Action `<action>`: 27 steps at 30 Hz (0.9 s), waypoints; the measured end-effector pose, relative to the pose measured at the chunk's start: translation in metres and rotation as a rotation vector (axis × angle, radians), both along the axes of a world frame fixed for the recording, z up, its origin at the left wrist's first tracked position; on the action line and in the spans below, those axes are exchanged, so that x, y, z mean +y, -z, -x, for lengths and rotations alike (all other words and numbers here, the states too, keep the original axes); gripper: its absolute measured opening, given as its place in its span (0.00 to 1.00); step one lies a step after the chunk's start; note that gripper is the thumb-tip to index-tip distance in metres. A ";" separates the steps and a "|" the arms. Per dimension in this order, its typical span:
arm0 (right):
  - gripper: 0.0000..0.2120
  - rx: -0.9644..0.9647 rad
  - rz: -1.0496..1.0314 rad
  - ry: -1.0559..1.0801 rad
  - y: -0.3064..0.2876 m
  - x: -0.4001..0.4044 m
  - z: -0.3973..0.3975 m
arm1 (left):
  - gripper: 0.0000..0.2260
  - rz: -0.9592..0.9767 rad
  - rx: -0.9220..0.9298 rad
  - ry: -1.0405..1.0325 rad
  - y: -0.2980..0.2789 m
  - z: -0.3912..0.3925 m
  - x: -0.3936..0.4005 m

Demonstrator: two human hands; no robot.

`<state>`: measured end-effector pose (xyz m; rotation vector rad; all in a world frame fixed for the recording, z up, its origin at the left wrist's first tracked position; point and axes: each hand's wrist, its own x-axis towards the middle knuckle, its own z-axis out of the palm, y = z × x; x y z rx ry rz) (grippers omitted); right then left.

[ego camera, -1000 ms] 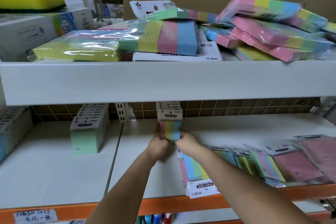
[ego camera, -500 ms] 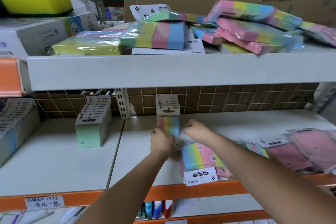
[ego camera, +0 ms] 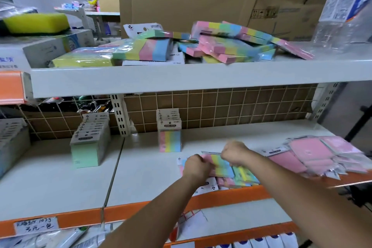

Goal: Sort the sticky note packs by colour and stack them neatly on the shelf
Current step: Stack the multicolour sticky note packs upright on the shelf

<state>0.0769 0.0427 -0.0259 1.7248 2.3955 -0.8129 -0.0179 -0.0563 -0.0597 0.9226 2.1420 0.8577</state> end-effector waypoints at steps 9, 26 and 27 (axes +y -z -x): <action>0.08 0.006 0.029 0.111 0.010 -0.014 0.002 | 0.12 0.019 -0.048 0.014 -0.003 -0.005 0.002; 0.06 0.064 -0.067 0.088 0.006 -0.012 0.021 | 0.07 -0.168 -0.379 -0.122 -0.014 0.016 -0.002; 0.06 0.078 -0.055 0.084 0.007 -0.011 0.026 | 0.07 -0.181 -0.357 -0.132 -0.012 0.023 -0.002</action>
